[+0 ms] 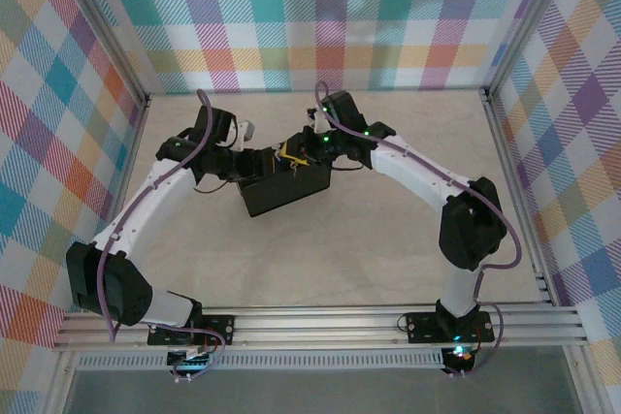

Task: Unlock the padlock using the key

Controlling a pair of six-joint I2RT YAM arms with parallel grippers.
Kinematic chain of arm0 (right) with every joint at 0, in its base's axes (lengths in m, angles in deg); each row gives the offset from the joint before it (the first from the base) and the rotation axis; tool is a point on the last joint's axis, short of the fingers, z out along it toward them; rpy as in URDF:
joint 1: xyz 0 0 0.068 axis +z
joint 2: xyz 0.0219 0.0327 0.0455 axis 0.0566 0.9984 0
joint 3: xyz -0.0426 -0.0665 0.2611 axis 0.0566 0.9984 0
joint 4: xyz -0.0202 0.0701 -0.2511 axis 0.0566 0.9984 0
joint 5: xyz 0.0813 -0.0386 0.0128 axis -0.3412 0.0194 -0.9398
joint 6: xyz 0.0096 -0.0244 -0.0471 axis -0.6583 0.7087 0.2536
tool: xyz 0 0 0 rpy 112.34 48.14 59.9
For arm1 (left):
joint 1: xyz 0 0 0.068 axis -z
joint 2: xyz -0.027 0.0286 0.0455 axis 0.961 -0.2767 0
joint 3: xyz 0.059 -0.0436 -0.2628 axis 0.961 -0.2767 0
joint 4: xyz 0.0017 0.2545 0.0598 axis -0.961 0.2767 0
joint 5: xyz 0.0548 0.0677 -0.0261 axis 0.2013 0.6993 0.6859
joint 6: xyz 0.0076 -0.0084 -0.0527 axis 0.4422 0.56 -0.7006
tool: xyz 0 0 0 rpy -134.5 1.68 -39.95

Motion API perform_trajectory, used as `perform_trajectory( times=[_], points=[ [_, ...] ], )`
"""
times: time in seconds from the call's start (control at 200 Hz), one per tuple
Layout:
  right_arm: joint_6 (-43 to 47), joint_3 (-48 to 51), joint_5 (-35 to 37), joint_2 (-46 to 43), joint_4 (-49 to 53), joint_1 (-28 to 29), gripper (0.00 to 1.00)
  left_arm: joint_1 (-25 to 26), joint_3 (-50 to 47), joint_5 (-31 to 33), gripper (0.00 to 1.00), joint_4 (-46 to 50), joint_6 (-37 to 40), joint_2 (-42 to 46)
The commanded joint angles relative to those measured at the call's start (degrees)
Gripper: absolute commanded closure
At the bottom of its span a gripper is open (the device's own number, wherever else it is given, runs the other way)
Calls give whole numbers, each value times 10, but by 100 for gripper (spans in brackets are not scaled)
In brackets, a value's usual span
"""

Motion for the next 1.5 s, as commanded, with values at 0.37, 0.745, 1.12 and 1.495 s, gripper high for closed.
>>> perform_trajectory(
  times=[0.37, 0.745, 1.12, 1.495],
  points=[
    [58, 15, -6, -66, -35, -6, 90, -8, 121, 150, 35, -7, 15, -52],
    [68, 33, 12, -73, -40, -6, 90, -28, 166, 95, 35, -51, 36, -174],
    [68, 57, 106, -70, -67, -5, 90, -23, 108, -91, 37, -27, 15, -124],
    [88, 51, 120, -54, -67, -2, 90, -7, 87, -118, 38, 10, 15, -112]
  ],
)
